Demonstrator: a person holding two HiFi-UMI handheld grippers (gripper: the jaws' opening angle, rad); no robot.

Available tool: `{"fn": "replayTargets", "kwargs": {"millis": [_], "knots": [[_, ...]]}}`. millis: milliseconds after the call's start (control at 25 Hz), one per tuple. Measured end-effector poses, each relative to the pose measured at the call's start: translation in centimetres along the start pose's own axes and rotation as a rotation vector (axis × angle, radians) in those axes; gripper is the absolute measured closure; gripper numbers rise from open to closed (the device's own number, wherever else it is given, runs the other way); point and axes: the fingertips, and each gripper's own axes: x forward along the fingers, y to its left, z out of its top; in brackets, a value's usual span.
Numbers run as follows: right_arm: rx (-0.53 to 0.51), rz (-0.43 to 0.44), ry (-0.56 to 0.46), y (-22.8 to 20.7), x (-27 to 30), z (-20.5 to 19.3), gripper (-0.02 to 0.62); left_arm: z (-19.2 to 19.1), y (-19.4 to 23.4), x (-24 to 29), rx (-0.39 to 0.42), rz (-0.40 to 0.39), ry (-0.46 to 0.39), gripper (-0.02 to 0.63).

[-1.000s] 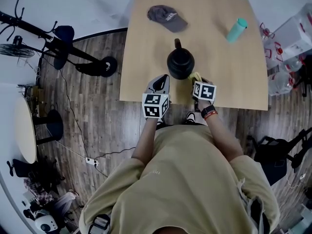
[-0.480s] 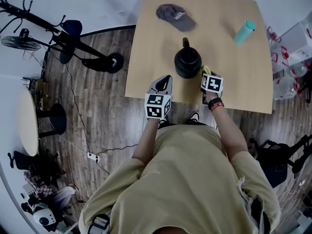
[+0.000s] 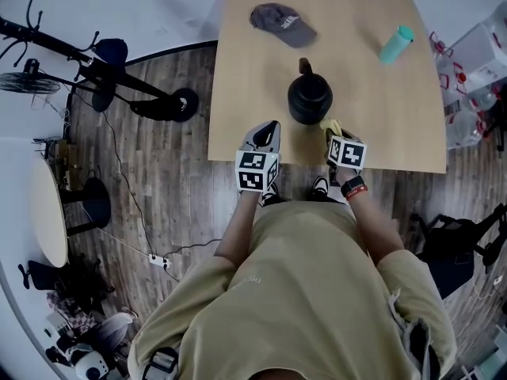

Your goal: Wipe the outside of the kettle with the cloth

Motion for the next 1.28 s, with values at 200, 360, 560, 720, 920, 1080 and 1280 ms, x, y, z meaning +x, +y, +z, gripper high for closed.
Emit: {"fn": "replayTargets", "kwargs": {"millis": [200, 360, 560, 720, 920, 1080, 1280], "knots": [[0.04, 0.077, 0.035, 5.0, 0.4, -2.8, 0.449, -0.1, 2.0, -0.4, 0.007, -0.019, 0.002, 0.581], [0.032, 0.107, 0.028, 9.0, 1.4, -3.0, 0.449, 0.2, 4.2, -1.2, 0.01, -0.019, -0.005, 0.581], [0.001, 0.138, 0.012, 13.3, 4.1, -1.9, 0.448, 0.8, 6.9, -1.6, 0.007, -0.009, -0.017, 0.581], [0.016, 0.108, 0.003, 14.9, 5.3, -0.9, 0.448, 1.3, 8.4, -2.0, 0.011, -0.005, -0.025, 0.581], [0.02, 0.069, -0.003, 15.9, 6.7, 0.2, 0.448, 1.8, 9.8, -2.2, 0.018, 0.003, -0.028, 0.581], [0.036, 0.045, -0.001, 16.6, 7.7, 0.4, 0.448, 2.1, 10.7, -2.8, 0.024, 0.007, -0.029, 0.581], [0.061, 0.016, -0.002, 16.1, 8.6, 0.6, 0.448, 1.7, 11.1, -2.9, 0.025, 0.009, -0.026, 0.581]]}}
